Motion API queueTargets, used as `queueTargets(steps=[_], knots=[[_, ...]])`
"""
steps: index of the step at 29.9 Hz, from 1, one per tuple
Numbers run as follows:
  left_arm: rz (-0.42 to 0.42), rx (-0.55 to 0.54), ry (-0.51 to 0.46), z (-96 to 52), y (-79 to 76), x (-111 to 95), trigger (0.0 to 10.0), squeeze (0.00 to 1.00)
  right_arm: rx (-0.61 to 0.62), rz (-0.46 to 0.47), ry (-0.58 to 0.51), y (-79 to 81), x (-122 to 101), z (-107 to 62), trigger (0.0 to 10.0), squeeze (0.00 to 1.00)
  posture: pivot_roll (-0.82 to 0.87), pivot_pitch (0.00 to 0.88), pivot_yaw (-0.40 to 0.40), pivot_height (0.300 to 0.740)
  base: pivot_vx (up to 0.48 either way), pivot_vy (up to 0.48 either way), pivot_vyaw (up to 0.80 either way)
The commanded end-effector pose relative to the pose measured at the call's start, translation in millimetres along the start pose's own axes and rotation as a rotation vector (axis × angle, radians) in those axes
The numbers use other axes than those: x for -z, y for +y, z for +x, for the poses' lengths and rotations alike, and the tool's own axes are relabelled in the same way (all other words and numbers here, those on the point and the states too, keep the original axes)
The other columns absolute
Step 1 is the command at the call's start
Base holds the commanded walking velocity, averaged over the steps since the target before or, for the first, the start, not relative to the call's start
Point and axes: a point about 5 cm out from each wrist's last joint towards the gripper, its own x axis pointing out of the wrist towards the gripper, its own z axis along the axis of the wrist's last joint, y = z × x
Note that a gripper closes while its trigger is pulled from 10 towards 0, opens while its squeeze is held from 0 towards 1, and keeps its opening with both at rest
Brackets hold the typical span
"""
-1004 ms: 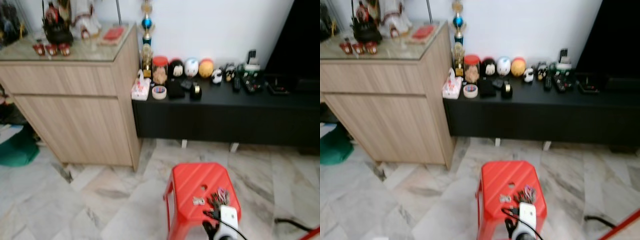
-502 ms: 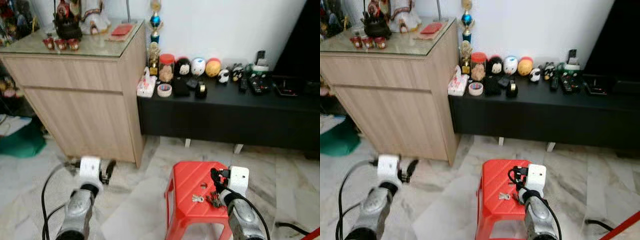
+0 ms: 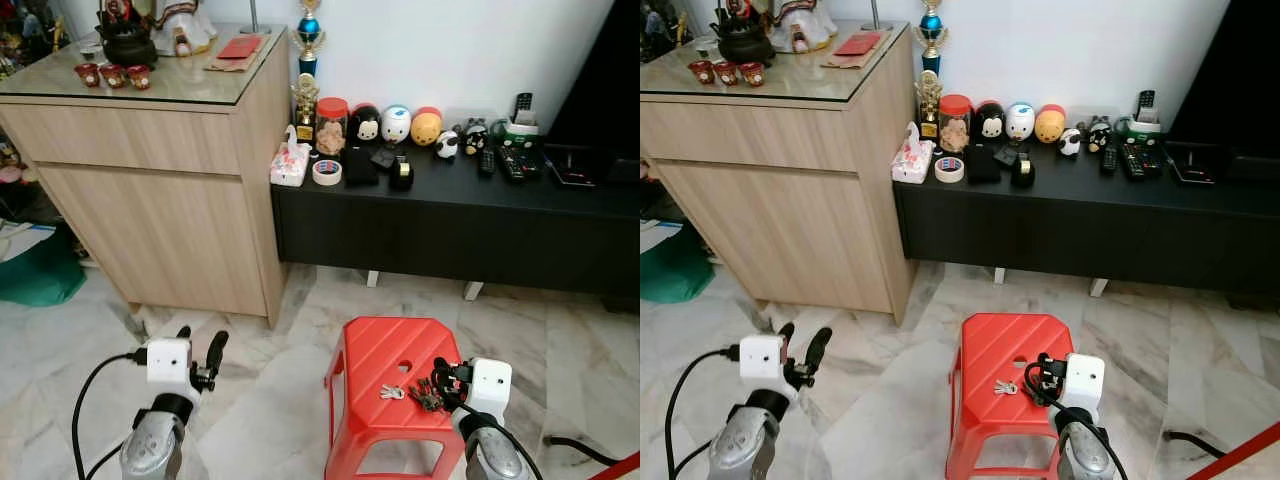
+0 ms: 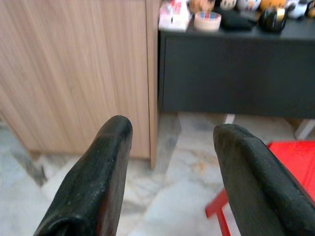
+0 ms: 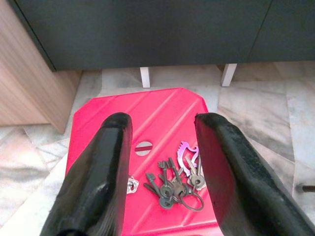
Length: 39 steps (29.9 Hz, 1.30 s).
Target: Hang keys on a hook
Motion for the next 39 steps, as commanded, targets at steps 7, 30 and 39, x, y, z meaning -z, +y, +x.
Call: queueTargets(steps=[7, 30, 39], knots=[[0.005, 0.003, 0.051, 2.1, 5.0, -0.2, 10.0, 0.0, 0.014, -0.025, 0.049, -7.0, 2.3, 1.4, 10.0, 0.0, 0.04, 0.0, -0.022, 0.664, 0.0, 0.0, 0.0], [-0.02, 0.024, 0.103, 1.0, 2.0, 4.3, 10.0, 0.0, 0.012, 0.014, 0.116, -2.8, 15.6, -3.1, 10.0, 0.0, 0.05, 0.0, -0.018, 0.654, 0.021, 0.0, 0.0], [-0.022, 0.023, 0.107, 3.6, 3.0, 3.3, 10.0, 0.0, 0.01, 0.01, 0.126, -0.9, 15.4, -1.7, 10.0, 0.0, 0.06, 0.0, -0.018, 0.654, 0.285, 0.0, 0.0]])
